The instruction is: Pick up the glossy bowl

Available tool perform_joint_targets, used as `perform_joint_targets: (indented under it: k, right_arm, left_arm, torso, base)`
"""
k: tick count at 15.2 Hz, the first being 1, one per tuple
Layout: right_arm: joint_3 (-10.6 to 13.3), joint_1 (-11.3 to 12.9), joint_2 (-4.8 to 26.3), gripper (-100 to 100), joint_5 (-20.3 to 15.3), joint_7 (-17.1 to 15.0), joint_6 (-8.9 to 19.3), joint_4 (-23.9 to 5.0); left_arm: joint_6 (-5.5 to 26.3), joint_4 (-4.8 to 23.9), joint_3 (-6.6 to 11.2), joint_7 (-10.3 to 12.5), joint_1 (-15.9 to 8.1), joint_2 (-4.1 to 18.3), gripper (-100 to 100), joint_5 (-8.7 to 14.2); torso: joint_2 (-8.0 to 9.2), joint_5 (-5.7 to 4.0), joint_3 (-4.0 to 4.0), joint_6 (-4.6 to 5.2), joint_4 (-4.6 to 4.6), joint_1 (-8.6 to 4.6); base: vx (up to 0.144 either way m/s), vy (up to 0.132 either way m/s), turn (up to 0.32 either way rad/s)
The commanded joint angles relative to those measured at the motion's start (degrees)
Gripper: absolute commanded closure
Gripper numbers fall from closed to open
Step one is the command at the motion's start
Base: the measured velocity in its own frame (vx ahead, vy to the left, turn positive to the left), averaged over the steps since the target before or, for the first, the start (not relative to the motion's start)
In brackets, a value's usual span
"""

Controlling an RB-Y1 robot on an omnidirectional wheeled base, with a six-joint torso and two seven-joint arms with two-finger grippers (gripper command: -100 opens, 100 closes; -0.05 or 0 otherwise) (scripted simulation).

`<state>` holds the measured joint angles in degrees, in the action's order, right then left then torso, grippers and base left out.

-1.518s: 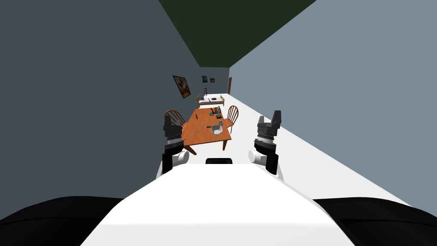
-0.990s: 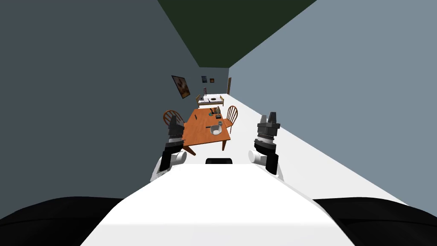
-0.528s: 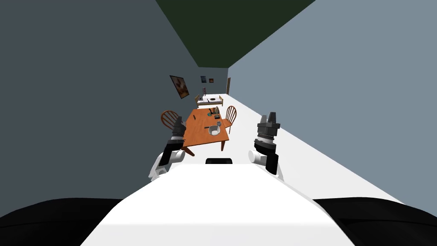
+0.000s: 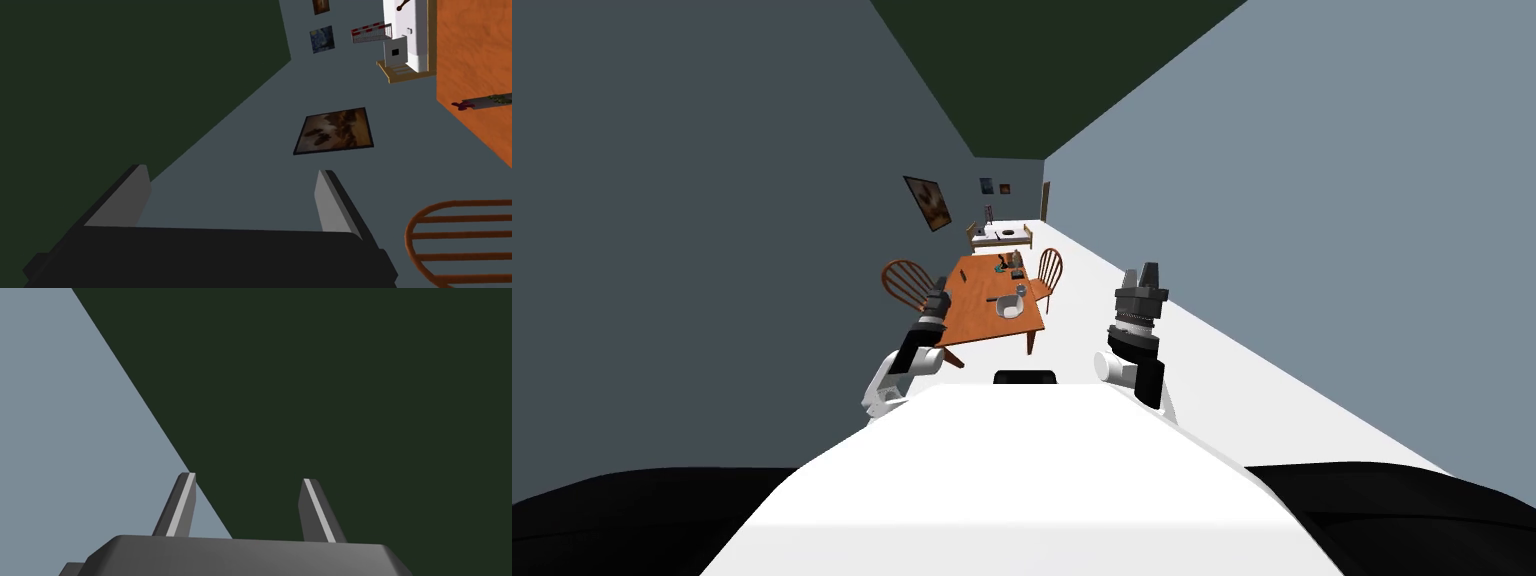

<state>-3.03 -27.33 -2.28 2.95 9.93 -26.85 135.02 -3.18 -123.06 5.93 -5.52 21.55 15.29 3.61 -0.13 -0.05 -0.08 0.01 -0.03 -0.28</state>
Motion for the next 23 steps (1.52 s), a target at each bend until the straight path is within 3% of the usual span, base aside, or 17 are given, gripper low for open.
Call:
perform_joint_targets:
  k: [1,12,23]
  right_arm:
    - [0.0,0.0,0.0,0,0.0,0.0,0.0,0.0]
    - [0.0,0.0,0.0,0,0.0,0.0,0.0,0.0]
    - [0.0,0.0,0.0,0,0.0,0.0,0.0,0.0]
  left_arm:
    - [2.8,1.2,0.20,0.1,-0.7,0.6,-100,0.0]
    - [16.0,8.0,1.56,0.8,-5.6,2.4,-100,-0.1]
    - [26.3,12.3,2.41,1.3,-8.9,2.3,-100,-0.3]
  torso:
    - [0.00,0.00,0.00,0.00,0.00,0.00]
    - [0.01,0.01,0.01,-0.01,0.00,0.07]
    - [0.01,0.01,0.01,-0.01,0.00,0.08]
  base:
    - [0.035,-0.064,-0.015]
    - [0.027,-0.052,-0.020]
    - [0.024,-0.040,-0.015]
